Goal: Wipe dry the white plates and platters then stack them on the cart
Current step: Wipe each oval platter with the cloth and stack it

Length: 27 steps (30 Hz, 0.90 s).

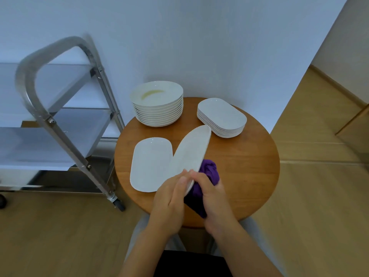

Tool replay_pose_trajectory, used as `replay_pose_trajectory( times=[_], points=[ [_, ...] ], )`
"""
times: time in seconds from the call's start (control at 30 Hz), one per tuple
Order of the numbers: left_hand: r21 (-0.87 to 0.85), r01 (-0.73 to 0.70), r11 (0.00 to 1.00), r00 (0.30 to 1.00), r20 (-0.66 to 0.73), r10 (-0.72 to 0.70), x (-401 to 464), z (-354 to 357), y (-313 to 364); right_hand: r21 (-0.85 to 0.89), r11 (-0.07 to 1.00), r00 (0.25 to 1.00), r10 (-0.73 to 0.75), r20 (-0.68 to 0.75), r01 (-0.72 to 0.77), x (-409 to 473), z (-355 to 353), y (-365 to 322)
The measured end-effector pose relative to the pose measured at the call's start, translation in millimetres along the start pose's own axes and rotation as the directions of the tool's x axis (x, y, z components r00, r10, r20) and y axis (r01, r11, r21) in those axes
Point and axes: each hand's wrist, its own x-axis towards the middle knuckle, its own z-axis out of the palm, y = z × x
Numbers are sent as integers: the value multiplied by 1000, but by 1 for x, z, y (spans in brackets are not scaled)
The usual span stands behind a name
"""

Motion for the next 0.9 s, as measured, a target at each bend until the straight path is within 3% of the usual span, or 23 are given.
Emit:
replay_pose_trajectory(
  times=[0.03, 0.13, 0.23, 0.3, 0.43, 0.53, 0.7, 0.9],
  points=[
    [-8, 45, 999, 999, -15, -45, 2, -1, -2, 17, 1000, 1000, 2, -7, -1, 3, -3, -2],
    [228, 19, 974, 998, -55, -7, 7, -7, -11, 55, 998, 999, 33, -13, -32, 11, -8, -1],
    [209, 158, 965, 933, -353, -76, 16, -20, -12, 76, 995, 998, 58, -3, -57, 19, -12, 3],
    [172, 258, 951, 885, -437, -161, 24, -34, -20, 100, 991, 996, 83, 13, -84, 23, -15, 5],
    [-95, 501, 860, 839, -188, -510, 35, -50, -41, 92, 988, 991, 124, 47, -128, 31, -19, 10],
    [-69, 481, 874, 840, -250, -481, 39, -49, -55, 54, 989, 990, 135, 30, -137, 38, -16, 12],
    [73, 442, 894, 829, -414, -376, 54, -63, -75, -121, 993, 998, 2, -65, -9, 52, -16, 9],
    [195, 452, 870, 814, -489, -313, 70, -75, -92, -209, 978, 991, -46, -127, 18, 67, -21, 6]
  ],
)
